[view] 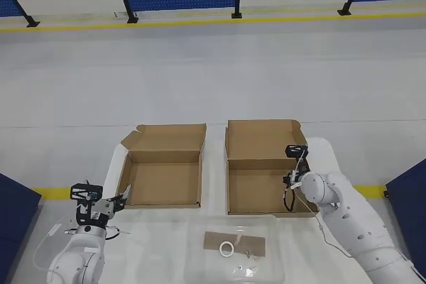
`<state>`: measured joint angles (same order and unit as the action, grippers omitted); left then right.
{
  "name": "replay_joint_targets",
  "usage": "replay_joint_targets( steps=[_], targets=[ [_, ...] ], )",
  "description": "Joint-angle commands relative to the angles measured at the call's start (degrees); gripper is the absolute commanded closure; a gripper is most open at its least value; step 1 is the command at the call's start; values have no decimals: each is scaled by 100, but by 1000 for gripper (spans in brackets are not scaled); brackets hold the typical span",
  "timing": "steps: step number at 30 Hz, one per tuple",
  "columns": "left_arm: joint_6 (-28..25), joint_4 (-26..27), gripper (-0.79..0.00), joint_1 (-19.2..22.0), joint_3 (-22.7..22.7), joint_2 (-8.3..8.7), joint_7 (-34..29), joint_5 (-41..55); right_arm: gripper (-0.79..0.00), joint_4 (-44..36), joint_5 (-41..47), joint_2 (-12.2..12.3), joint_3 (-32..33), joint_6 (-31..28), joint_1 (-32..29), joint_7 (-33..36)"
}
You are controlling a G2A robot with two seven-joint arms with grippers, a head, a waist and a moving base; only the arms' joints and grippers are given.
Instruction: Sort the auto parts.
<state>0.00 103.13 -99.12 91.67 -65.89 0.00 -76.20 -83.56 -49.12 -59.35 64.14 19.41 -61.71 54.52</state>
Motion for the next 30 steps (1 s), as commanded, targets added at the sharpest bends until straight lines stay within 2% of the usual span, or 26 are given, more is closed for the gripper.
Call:
replay_joint_targets(
  steps=[1,5,13,30],
  targets=[
    [0,0,-785,0,0,0,0,0,0,0,2,1,1,-3,-1,3],
    [0,0,-785,0,0,0,0,0,0,11,-81,-4,-4,-69,-89,-149],
    [0,0,-785,0,0,0,0,0,0,35,-539,-49,-173,109,-43,73],
    [0,0,-785,0,0,0,0,0,0,606,-576,-250,-470,195,209,78]
  ],
)
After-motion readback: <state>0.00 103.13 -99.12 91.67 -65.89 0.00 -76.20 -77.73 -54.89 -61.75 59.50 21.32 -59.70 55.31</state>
